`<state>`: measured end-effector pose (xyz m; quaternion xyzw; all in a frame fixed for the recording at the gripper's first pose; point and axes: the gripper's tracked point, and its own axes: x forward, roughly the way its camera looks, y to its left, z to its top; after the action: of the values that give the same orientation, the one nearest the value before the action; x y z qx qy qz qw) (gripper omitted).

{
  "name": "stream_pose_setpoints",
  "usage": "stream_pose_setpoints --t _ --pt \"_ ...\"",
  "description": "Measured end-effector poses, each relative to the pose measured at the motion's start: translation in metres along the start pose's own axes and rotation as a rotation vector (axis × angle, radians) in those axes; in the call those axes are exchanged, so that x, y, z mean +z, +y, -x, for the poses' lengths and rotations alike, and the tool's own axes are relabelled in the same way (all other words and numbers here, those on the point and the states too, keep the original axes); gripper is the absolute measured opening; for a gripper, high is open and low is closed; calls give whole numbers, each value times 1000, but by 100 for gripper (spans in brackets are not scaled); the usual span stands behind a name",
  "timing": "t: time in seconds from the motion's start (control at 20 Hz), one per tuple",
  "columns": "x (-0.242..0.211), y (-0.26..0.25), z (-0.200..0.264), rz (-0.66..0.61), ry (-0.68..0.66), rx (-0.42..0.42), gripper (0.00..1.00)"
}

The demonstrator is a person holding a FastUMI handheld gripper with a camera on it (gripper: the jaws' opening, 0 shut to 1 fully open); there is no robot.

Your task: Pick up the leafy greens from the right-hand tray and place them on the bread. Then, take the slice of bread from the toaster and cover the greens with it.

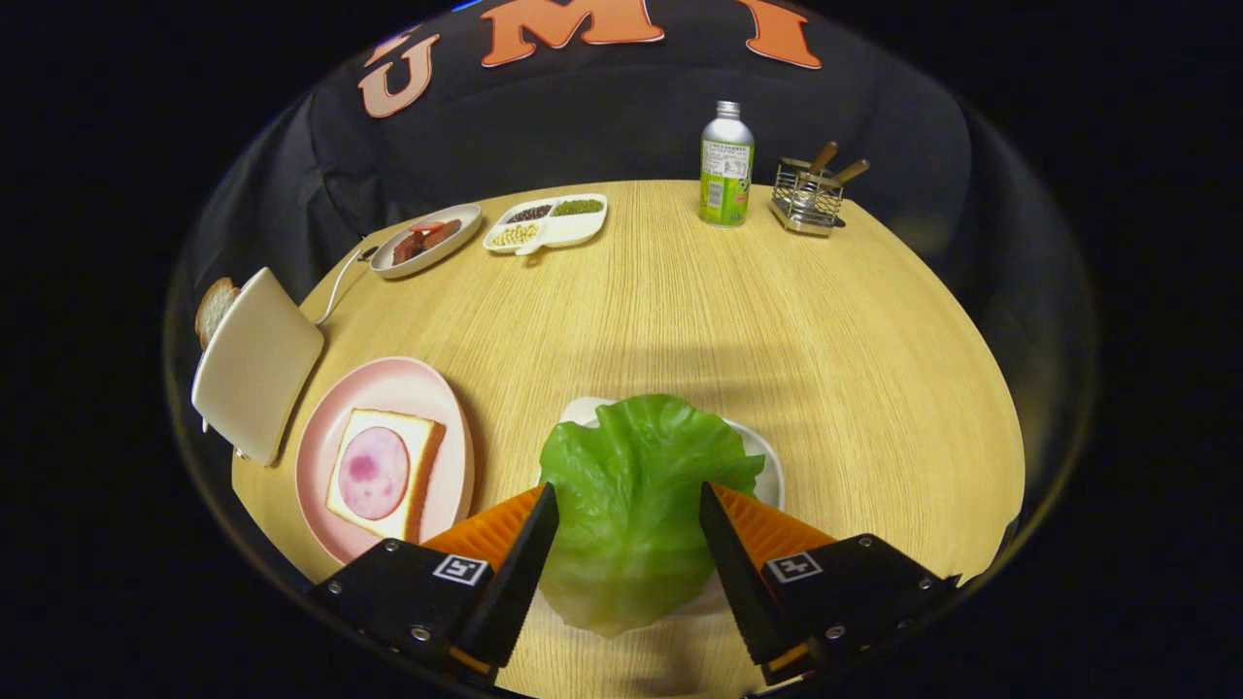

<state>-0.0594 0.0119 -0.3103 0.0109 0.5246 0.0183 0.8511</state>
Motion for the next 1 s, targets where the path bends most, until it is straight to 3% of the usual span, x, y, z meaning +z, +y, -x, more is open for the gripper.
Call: stream_pose_setpoints --t 0.2,0.35,0.5,0.7,0.8,1.0 --pt "-3 -6 -7 32 8 -51 74" --pt "-1 2 -9 66 -22 -41 64" --pt "2 4 -9 74 -36 -36 35" --pt "10 -1 -13 47 -68 -35 11" --pt "10 1 -15 16 -77 -16 4" --pt "23 5 -4 -14 -142 31 3"
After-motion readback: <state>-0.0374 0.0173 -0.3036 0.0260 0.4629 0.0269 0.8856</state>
